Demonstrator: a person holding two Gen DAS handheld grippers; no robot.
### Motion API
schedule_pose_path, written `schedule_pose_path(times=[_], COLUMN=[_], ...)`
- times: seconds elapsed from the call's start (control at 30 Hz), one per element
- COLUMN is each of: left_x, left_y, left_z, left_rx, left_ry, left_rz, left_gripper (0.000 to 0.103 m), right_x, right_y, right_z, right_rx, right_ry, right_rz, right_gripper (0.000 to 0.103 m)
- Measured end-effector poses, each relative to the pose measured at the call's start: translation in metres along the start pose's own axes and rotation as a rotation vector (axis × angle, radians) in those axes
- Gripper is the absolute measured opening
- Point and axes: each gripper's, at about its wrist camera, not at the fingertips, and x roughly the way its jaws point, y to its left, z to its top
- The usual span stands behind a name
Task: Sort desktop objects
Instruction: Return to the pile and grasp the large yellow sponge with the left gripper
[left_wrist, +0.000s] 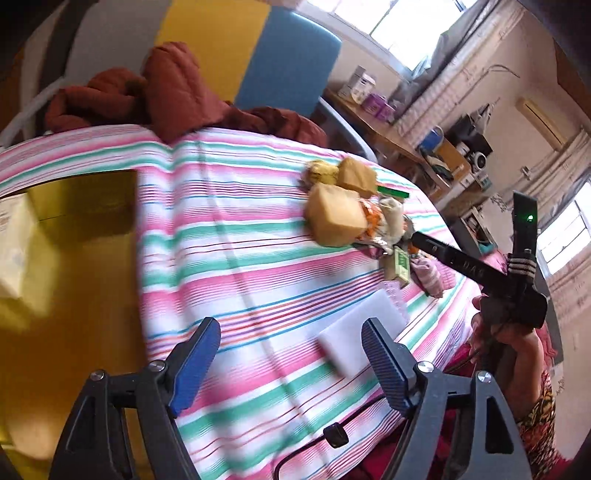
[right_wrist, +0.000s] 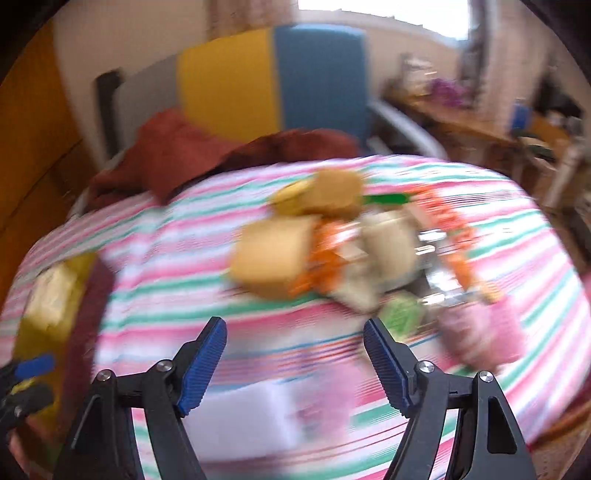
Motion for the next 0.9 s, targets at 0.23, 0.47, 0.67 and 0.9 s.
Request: schedule_pose_path(times=[0.23, 0.47, 0.67, 0.9], left_x=[0.059, 0.110, 0.147, 0.179], left_y=[-0.042, -0.062, -0.084, -0.080], left_z=[0.031, 0.075, 0.110, 0.112], left_rx=[0.077, 0.031, 0.058, 0.055], left_ry=[0.087, 0.079, 0.055, 0.090], left_rz=[-0.048, 0.087, 0.145, 0.186], left_gripper=[0.082, 0.069, 0.073, 0.081], right_x=[-0.007, -0.009, -0.008, -0.004], right_y=[-0.039, -0.060, -0.072, -0.072], right_z=[0.009, 0.010, 0.010, 0.012], right_rx=[0.140, 0.223, 0.261, 0.258], right_ry=[-0.041, -0.056, -0.057, -0.046], right_rz=[-0.003, -0.026, -0.037, -0.026], right_gripper=[0.077, 0.077, 0.077, 0.077])
